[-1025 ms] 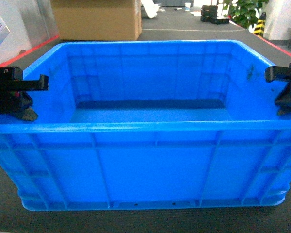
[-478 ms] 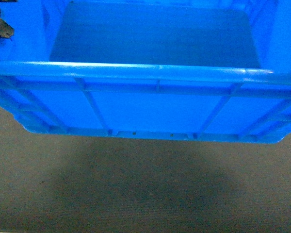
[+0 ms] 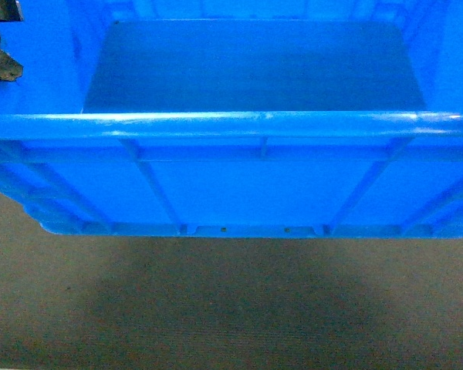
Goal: Place box next to blue box on left shelf
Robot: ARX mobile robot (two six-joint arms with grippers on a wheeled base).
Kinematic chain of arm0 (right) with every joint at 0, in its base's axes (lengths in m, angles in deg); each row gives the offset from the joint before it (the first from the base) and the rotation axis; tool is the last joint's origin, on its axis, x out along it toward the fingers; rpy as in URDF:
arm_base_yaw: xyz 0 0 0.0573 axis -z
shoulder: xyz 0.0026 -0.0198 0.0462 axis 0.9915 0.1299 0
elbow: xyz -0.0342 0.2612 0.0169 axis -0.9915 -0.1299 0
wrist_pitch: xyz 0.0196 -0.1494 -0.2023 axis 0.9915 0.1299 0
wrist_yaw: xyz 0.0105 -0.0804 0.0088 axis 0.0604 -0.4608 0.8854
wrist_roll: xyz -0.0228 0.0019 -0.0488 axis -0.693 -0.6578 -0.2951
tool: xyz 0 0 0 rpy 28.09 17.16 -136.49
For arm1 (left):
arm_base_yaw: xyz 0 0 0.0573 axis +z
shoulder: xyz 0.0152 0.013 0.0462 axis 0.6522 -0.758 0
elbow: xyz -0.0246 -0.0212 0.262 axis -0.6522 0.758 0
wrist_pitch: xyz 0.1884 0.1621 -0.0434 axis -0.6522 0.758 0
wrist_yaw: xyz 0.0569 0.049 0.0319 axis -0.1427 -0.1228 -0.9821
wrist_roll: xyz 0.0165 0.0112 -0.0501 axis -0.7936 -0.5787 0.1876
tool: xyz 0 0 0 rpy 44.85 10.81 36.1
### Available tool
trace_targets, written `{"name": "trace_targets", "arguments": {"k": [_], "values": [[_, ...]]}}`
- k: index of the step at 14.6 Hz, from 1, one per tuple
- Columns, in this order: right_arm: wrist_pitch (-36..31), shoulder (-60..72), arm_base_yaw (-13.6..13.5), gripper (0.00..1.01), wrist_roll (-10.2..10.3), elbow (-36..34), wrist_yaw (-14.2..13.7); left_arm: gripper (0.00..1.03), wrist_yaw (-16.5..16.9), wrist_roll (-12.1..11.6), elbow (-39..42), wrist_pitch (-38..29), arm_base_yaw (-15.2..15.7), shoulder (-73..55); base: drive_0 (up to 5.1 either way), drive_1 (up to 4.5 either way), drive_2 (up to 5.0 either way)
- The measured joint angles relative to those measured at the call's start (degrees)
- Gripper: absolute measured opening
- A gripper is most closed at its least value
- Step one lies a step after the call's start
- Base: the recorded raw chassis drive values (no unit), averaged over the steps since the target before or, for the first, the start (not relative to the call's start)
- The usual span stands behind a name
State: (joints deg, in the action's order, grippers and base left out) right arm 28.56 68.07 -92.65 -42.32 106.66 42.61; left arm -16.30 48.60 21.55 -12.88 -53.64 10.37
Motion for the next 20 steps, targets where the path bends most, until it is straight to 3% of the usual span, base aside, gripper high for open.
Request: {"name": "trace_targets", "arguments": {"k": [13,20], "values": [[-0.1,-0.1,0.0,0.08,-0.2,0.0,-0.2,0.17,0.0,0.1,0.0,0.0,-0.1,0.0,0.0,0.00,0.0],[-0.2,-0.1,0.0,0.08,-0.2,0.0,-0.2,0.17,0.0,0.1,0.0,0.0,-0.1,0.0,-1.6,-1.63,-1.6]]}}
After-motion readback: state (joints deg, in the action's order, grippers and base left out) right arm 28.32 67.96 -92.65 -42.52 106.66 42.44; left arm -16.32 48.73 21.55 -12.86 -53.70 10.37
